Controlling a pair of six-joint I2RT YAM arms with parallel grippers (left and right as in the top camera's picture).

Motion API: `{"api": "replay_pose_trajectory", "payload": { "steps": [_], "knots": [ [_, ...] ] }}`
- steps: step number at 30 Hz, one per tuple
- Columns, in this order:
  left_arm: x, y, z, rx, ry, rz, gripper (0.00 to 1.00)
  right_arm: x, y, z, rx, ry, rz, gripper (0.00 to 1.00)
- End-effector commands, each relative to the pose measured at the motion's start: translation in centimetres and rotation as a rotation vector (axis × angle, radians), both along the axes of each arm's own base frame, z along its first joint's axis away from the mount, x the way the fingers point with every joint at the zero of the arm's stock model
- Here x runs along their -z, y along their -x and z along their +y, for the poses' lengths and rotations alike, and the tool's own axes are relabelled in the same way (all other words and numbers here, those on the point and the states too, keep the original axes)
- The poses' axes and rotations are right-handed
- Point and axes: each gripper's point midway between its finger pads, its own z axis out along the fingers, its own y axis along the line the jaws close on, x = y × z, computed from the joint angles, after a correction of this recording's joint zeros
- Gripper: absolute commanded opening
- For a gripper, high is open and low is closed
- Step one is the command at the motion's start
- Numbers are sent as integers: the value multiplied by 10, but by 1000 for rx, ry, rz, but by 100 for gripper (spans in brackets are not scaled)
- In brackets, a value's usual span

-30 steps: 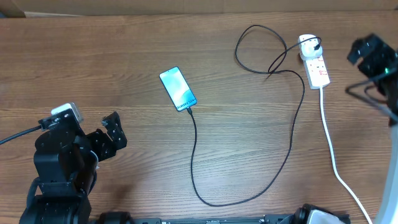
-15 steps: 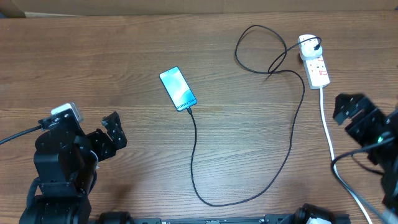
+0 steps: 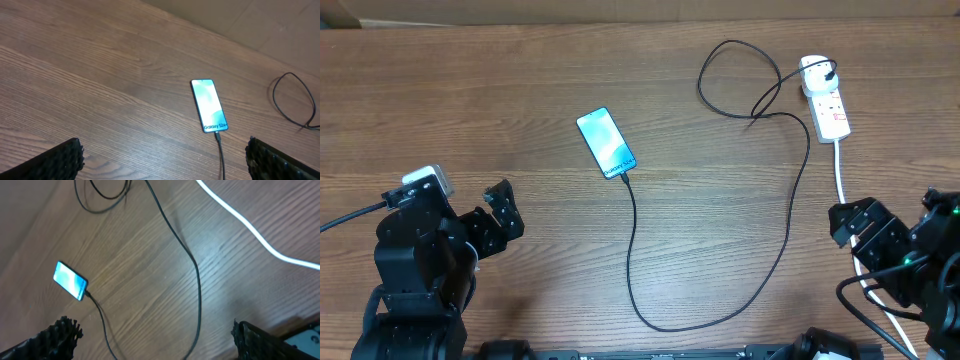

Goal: Plug charger to phone and switch on socket

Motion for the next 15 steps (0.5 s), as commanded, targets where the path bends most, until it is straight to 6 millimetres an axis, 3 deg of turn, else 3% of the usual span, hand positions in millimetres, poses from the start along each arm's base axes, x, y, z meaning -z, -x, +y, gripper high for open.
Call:
{"api": "replay_pose_trajectory", "payload": {
  "steps": [1,15],
  "knots": [
    [1,0,2,-13,-4,2,99,0,0,2,-8,-3,-3,100],
    [1,0,2,-13,-4,2,100,1,0,-2,1,13,-2,100]
  ]
}}
